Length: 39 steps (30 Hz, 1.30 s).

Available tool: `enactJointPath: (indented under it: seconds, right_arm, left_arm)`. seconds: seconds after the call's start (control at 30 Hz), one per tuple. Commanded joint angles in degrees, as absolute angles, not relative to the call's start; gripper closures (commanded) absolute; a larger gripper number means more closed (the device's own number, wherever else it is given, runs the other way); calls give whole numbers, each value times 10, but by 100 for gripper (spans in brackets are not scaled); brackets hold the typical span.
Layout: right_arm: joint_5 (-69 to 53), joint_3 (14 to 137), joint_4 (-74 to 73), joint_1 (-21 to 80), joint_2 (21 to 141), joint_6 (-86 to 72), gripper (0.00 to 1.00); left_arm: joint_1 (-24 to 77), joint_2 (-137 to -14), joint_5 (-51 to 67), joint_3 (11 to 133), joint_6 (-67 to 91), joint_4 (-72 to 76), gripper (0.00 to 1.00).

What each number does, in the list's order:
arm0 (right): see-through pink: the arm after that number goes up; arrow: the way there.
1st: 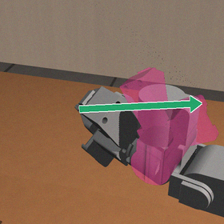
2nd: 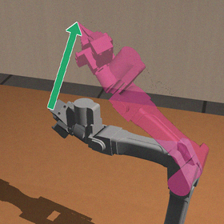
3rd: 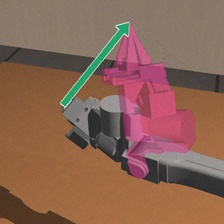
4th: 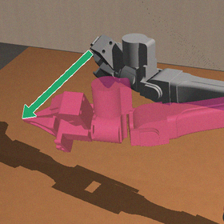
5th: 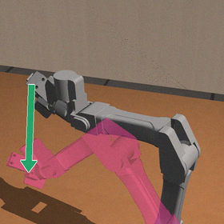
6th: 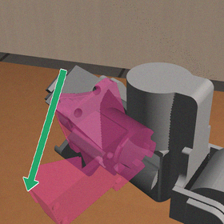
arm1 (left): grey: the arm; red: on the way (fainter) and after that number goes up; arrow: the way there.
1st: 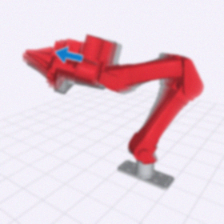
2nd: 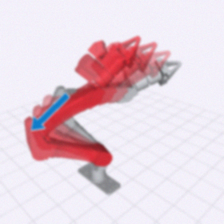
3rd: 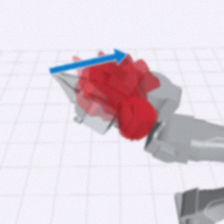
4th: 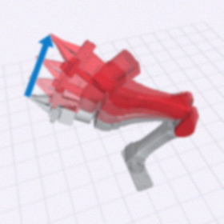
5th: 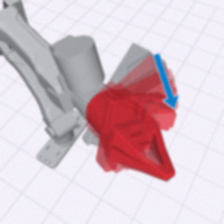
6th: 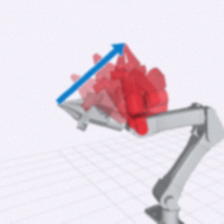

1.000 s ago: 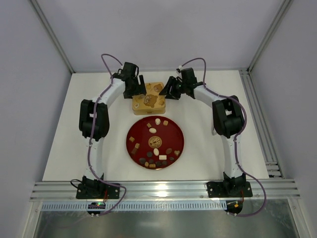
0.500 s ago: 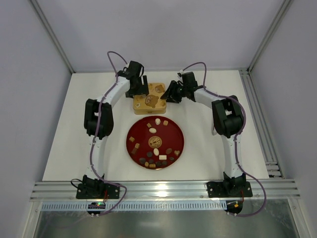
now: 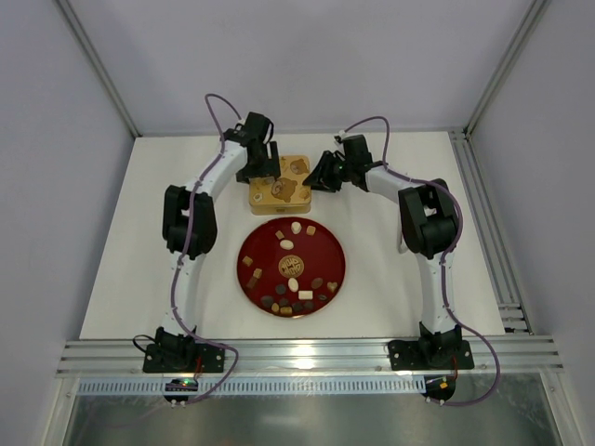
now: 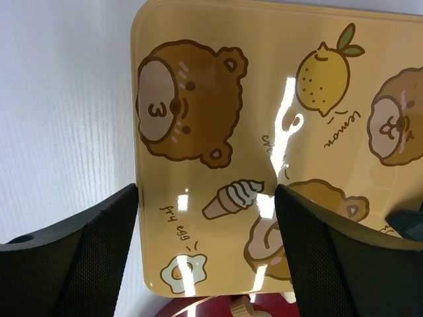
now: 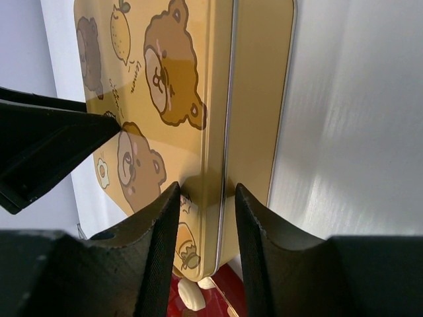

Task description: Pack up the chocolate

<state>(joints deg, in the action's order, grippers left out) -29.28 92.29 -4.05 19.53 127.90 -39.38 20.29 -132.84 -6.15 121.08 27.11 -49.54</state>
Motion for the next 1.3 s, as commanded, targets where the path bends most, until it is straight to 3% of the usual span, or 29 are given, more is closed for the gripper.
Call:
enactJointPath:
  seconds: [0.0,0.47,1.27]
  right_arm:
    - [-272,932,-83,202,1265,-365,59]
    - [-258,961,-149,202,1274,-334,53]
    - [-302,1025,-127,186,1244,-323,36]
  left_arm:
    - [202,-1370,-89,1209,282,-559,19]
    - [179,-1375,-14,1144,313,-553,17]
    - [146,-1309,18,1203,262,-537,6]
